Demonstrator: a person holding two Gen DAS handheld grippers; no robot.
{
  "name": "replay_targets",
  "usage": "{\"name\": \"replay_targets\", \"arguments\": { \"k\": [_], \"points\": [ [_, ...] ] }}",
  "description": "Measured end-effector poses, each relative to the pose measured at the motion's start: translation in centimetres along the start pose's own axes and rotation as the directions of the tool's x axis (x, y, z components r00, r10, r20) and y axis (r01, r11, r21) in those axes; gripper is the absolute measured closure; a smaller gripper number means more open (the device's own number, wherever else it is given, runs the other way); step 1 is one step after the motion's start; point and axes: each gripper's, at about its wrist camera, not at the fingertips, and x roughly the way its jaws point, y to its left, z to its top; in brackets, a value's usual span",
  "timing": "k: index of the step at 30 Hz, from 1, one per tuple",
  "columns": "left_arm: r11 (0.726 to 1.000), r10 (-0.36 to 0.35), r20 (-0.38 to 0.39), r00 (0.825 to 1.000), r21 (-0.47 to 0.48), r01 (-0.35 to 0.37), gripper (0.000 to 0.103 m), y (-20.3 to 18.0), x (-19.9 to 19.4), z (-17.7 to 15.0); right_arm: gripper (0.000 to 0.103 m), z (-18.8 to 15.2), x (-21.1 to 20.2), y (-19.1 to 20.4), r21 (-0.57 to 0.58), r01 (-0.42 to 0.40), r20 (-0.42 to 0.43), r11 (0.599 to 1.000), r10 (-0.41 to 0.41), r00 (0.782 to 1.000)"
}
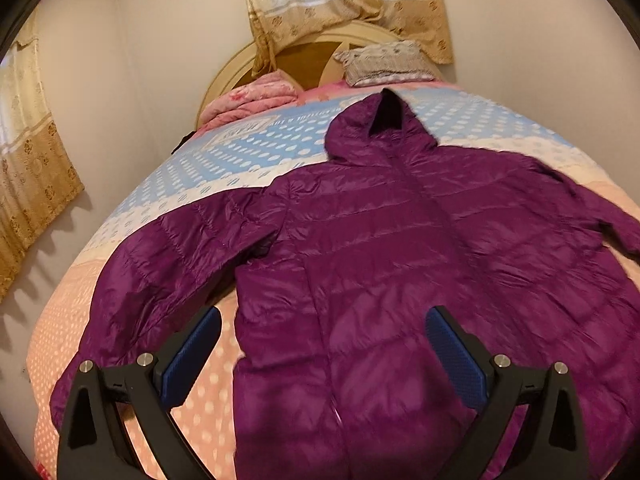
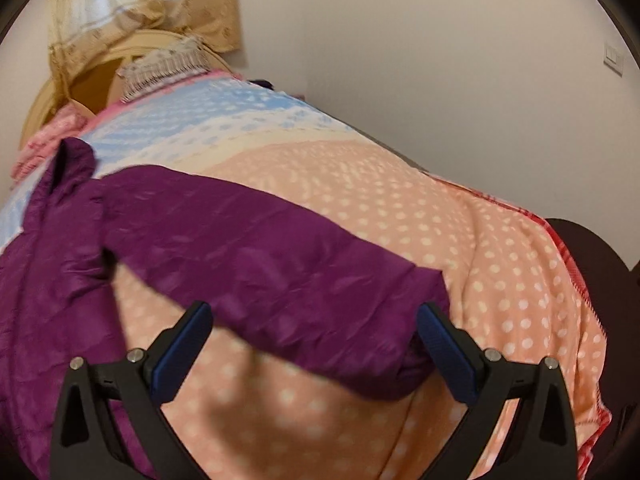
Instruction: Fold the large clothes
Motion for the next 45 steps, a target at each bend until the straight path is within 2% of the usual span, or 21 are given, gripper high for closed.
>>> {"name": "replay_targets", "arguments": {
  "k": [1,5,8,10,12,13,16,22,30,37,45],
  "points": [
    [1.0,0.01,-0.013,1.0,-0.001,-0.01,0.001,0.2,1.1,0.3,0.008,0.1,0.5,-0.2,0.004,0.007,-0.013,1.0,-0.007,1.0],
    [0.999,0.047,-0.048,0.998,0.001,-0.047,0.001,1.1,4.3,0.7,0.02,0.2,2.8,-0.3,0.004,-0.005,-0.061,1.0,0.006,0.998],
    [0.998,0.065,-0.08,0.995,-0.012,-0.066,0.001,2.0,6.3,0.7,0.034,0.0,3.3,-0.1,-0.022,-0.007,-0.052,1.0,0.006,0.999],
    [0.997,0.071,-0.094,0.993,-0.018,-0.073,0.001,2.4,7.0,0.6,0.062,0.3,3.4,0.1,-0.043,0.007,-0.036,0.999,-0.008,0.999],
    [0.997,0.068,-0.105,0.992,-0.022,-0.071,0.001,2.9,7.6,0.5,0.081,0.6,3.2,0.0,-0.043,0.003,-0.024,0.999,-0.004,1.0],
    [0.997,0.069,-0.108,0.992,-0.023,-0.072,0.001,3.0,7.8,0.5,0.084,0.9,3.2,0.1,-0.038,-0.012,-0.017,0.999,0.011,1.0],
    [0.997,0.069,-0.113,0.991,-0.029,-0.072,0.001,3.5,8.4,0.7,0.089,1.5,2.8,1.2,-0.049,-0.045,0.0,0.998,0.045,0.999],
    [0.997,0.067,-0.098,0.993,-0.041,-0.071,0.001,4.6,8.4,1.2,0.092,2.7,0.9,5.5,-0.127,-0.118,0.059,0.985,0.126,0.99],
    [0.992,0.095,-0.083,0.992,-0.069,-0.101,0.001,6.9,8.4,2.0,0.092,4.2,-1.7,12.7,-0.247,-0.194,0.132,0.949,0.231,0.964],
    [0.991,0.097,-0.072,0.993,-0.08,-0.103,0.001,8.1,8.2,2.2,0.093,4.0,-3.4,21.0,-0.384,-0.278,0.131,0.881,0.35,0.927],
    [0.989,0.115,-0.066,0.991,-0.088,-0.121,0.001,9.7,8.3,2.1,0.094,1.1,-2.7,29.4,-0.499,-0.344,0.071,0.795,0.433,0.898]
  ]
}}
